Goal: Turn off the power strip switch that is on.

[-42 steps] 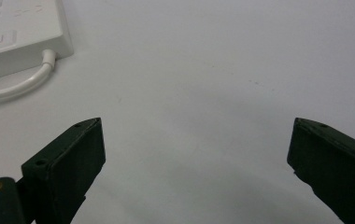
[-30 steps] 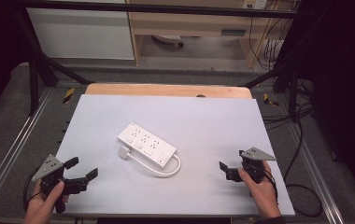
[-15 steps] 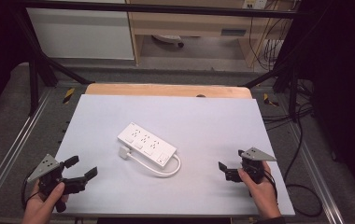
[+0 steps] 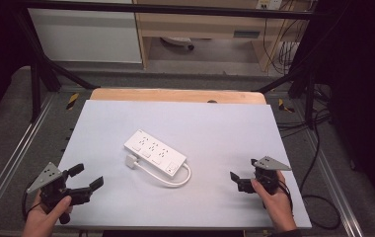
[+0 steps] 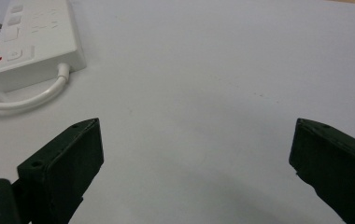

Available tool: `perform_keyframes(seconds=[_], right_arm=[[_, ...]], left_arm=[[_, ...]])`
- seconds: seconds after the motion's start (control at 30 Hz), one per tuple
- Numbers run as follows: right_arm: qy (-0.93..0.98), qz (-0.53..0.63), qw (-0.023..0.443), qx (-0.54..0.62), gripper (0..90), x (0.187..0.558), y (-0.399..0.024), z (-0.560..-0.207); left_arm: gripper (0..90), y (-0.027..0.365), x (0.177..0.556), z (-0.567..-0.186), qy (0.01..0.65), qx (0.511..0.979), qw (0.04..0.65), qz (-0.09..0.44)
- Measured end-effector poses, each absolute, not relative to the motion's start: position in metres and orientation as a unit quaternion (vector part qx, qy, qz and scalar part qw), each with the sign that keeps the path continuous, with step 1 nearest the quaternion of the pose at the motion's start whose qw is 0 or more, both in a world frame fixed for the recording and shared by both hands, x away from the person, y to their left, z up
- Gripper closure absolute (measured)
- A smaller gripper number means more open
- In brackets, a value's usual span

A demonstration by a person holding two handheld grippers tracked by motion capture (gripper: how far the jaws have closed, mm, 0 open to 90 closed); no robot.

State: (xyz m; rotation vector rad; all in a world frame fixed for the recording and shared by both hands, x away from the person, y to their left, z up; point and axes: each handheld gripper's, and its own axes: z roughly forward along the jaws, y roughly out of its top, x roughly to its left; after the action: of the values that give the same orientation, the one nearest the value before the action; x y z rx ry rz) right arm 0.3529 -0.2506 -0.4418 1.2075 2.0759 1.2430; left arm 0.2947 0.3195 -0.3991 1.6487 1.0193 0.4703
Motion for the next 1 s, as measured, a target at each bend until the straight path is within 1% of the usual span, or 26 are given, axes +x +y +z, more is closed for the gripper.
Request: perform_keyframes(seconds=[0.13, 0.37, 0.7, 1.0], right_arm=[[0.749, 0.449, 0.217, 0.436, 3.5, 0.353, -0.250, -0.442], [0.749, 0.448, 0.216, 0.437, 3.5, 0.353, -0.251, -0.442], [0.749, 0.446, 0.216, 0.439, 3.4, 0.353, -0.251, -0.442], [0.749, 0.449, 0.216, 0.437, 3.4, 0.353, -0.251, -0.442]], left_arm=[[5.5, 0.320, 0.294, -0.396, 0.426, 0.689, 0.549, 0.205], [5.4, 0.317, 0.292, -0.391, 0.414, 0.689, 0.560, 0.200], [5.8, 0.314, 0.297, -0.382, 0.416, 0.686, 0.564, 0.197], [5.9, 0.305, 0.302, -0.374, 0.408, 0.698, 0.557, 0.190]])
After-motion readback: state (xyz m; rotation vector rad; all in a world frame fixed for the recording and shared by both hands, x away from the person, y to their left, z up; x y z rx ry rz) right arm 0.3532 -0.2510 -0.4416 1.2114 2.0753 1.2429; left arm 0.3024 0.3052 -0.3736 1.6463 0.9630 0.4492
